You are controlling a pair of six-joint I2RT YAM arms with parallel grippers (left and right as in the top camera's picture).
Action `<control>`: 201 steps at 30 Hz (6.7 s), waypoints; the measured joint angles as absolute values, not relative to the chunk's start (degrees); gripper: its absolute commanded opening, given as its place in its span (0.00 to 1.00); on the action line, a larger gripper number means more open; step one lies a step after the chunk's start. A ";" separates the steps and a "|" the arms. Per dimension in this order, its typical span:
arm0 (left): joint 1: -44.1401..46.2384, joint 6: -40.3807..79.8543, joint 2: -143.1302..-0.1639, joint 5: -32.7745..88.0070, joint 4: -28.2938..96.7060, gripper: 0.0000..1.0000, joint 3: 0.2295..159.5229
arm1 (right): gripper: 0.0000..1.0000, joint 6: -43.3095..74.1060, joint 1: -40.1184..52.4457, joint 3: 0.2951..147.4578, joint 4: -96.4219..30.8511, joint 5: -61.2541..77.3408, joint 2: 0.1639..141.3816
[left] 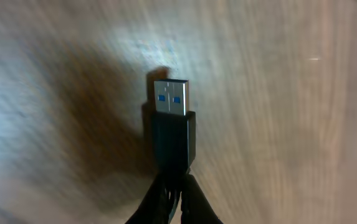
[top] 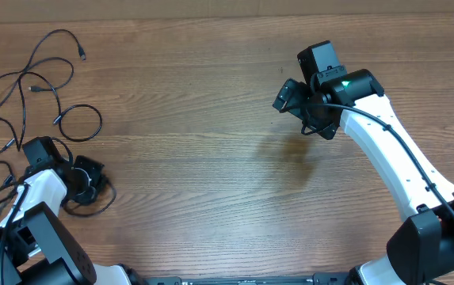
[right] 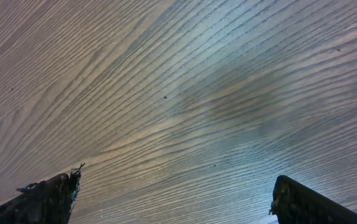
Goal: Untangle cables
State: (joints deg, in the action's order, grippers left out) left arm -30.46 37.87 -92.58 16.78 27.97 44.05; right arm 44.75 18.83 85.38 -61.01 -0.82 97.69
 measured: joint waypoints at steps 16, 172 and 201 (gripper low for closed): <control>-30.46 39.33 -92.82 36.91 18.20 0.77 43.75 | 1.00 44.75 18.83 85.38 -60.90 -0.82 97.69; -54.00 28.77 -90.54 13.82 51.03 1.00 87.26 | 1.00 43.38 18.83 85.38 -63.48 2.79 102.50; 10.52 34.00 -80.88 -2.68 65.80 1.00 87.24 | 1.00 33.43 29.65 85.38 -76.95 -3.29 79.96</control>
State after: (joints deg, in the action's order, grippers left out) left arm 10.52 34.00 -80.88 -2.68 65.80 87.24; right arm 33.43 29.65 85.38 -76.95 -3.29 79.96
